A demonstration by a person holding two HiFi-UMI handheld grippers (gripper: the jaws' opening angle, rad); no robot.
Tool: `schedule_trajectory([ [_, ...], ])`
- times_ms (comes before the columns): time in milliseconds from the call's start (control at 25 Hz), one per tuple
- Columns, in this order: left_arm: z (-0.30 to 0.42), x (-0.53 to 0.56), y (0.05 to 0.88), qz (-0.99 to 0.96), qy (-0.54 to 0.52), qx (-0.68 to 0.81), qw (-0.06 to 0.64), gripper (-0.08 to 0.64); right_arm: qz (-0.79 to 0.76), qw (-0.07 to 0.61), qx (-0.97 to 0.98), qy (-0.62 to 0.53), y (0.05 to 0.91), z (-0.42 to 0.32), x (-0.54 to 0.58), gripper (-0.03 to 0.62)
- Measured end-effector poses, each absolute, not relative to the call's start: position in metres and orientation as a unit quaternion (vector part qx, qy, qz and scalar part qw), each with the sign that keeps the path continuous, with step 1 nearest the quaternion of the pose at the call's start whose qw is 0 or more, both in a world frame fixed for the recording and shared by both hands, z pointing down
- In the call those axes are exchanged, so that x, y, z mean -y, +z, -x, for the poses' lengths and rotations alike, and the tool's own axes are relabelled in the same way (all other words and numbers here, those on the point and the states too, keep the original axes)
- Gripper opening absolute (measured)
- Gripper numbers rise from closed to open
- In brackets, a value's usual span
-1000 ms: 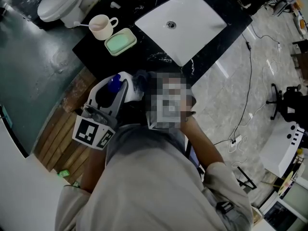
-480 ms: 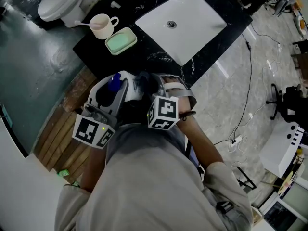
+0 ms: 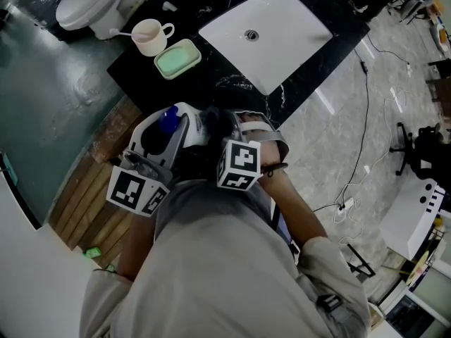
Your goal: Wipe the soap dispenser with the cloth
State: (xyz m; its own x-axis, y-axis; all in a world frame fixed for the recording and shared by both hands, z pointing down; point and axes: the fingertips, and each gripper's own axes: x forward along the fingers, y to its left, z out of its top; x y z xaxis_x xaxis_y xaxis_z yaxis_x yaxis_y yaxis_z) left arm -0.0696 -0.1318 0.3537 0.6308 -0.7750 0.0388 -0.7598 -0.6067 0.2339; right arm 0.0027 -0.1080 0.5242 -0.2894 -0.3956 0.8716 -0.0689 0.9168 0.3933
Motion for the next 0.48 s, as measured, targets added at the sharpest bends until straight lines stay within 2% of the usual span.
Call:
schedule_trajectory([
  [480, 0.0684, 0.1316, 0.3540, -0.897, -0.033, 0.426, 0.114, 0.085, -0.131, 0.583, 0.791, -0.133, 0.5260, -0.0045, 0.0989, 0.186],
])
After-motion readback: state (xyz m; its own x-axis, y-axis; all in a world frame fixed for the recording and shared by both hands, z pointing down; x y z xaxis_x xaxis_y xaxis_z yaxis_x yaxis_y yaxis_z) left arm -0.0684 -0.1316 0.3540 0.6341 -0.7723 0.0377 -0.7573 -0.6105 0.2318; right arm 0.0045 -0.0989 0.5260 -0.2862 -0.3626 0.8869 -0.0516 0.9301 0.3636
